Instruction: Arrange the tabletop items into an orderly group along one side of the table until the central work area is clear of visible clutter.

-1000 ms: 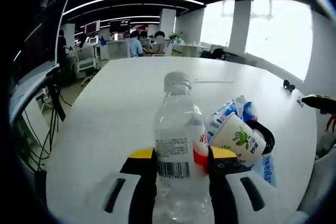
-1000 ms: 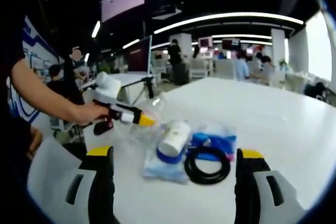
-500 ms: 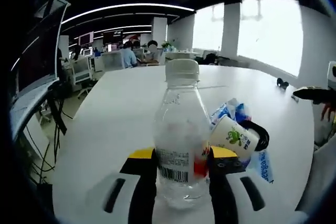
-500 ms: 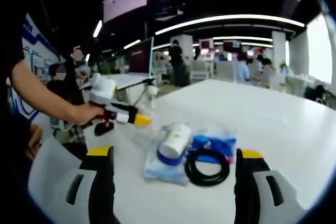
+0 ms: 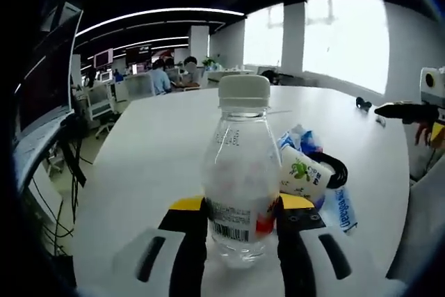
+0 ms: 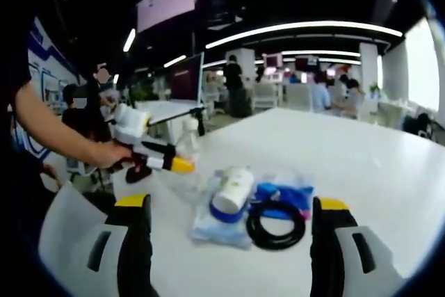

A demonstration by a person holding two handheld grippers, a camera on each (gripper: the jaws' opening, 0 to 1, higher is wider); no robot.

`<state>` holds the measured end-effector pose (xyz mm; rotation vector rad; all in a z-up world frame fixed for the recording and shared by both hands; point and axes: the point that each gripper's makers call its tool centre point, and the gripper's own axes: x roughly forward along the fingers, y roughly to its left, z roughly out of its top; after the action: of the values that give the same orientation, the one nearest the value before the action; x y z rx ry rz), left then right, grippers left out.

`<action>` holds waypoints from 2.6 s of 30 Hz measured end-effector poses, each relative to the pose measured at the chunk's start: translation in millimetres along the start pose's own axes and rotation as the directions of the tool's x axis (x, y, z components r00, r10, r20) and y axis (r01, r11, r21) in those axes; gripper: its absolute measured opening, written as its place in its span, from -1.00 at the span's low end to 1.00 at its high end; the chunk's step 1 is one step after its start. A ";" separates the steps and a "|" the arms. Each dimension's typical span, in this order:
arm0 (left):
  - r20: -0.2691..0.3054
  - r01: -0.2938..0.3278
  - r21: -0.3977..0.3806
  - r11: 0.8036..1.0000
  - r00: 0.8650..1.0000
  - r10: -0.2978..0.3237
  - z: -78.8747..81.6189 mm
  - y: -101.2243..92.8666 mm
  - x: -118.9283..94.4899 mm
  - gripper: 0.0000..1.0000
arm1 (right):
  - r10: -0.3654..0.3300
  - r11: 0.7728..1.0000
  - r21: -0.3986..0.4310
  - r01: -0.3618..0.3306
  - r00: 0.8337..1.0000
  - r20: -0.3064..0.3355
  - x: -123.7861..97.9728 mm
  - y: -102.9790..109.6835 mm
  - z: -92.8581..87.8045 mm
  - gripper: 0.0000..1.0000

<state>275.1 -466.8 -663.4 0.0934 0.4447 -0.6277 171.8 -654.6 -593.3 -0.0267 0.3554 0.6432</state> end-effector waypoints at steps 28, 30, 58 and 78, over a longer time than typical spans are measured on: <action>-0.050 -0.021 0.021 1.000 0.999 0.022 -21.9 12.1 -20.4 -0.14 | -0.009 1.000 -0.007 0.009 1.000 0.012 -6.2 2.9 7.4 0.84; -0.055 -0.033 -0.006 0.999 0.998 0.033 -22.9 15.6 -23.7 -0.11 | -0.008 1.000 -0.010 0.008 1.000 0.010 -6.2 3.7 8.2 0.84; -0.139 -0.105 0.040 0.994 0.984 0.109 -22.5 41.8 -28.1 -0.43 | -0.047 0.999 -0.017 0.048 0.996 0.074 -18.2 -7.0 30.0 0.82; -0.094 -0.154 -0.043 0.987 0.984 0.150 -3.7 23.4 -7.5 0.01 | -0.057 0.998 -0.015 0.059 0.993 0.105 -37.1 -27.3 31.8 0.83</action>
<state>282.0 -443.0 -664.7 0.1074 0.5353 -0.4630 170.5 -693.8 -553.4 -0.0204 0.2466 0.5875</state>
